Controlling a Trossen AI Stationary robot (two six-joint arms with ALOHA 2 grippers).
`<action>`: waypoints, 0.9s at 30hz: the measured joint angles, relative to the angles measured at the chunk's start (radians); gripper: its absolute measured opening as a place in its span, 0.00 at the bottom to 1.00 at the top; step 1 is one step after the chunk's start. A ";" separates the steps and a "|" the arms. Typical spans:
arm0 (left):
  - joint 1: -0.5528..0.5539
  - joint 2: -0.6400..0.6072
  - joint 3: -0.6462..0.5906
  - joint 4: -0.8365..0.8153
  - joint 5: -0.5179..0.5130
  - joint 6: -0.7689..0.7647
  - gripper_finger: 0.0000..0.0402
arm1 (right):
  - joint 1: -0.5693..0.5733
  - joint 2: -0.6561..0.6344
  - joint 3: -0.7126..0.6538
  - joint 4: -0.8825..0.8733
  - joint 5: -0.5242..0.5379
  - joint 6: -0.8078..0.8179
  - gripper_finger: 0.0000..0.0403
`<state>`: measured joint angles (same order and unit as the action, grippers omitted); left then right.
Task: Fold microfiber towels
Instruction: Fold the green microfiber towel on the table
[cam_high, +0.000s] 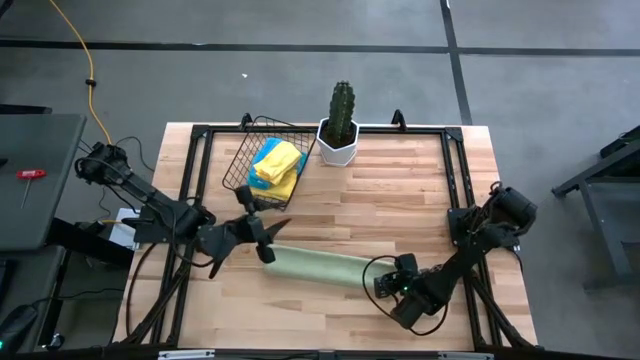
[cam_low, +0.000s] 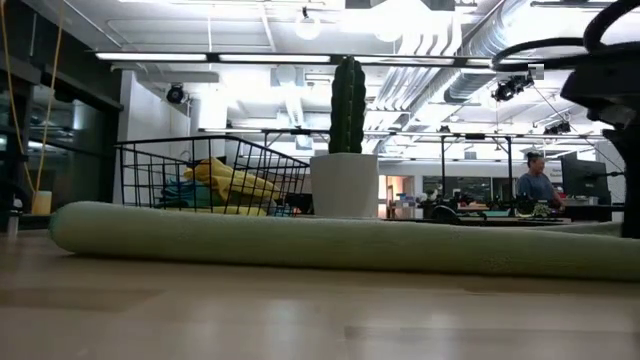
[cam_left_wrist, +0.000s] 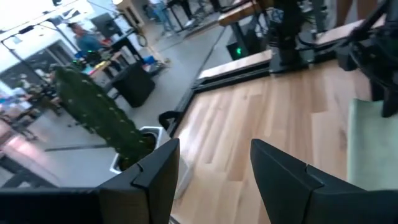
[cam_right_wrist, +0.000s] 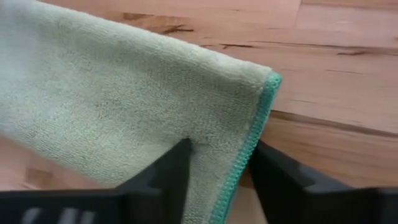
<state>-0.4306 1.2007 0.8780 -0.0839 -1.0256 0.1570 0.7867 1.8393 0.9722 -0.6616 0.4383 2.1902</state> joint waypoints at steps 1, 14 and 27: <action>-0.003 0.000 0.000 0.001 -0.014 0.000 0.47 | -0.001 0.000 0.000 -0.014 -0.012 -0.002 0.38; 0.191 0.001 -0.123 0.392 0.701 0.129 0.43 | 0.077 -0.072 -0.010 -0.293 -0.117 -0.044 0.01; 0.401 -0.046 -0.272 0.558 1.156 0.184 0.29 | 0.156 -0.224 -0.007 -0.370 -0.221 -0.038 0.00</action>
<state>-0.0298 1.1549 0.6060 0.4737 0.1301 0.3407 0.9429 1.6148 0.9649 -1.0314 0.2171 2.1523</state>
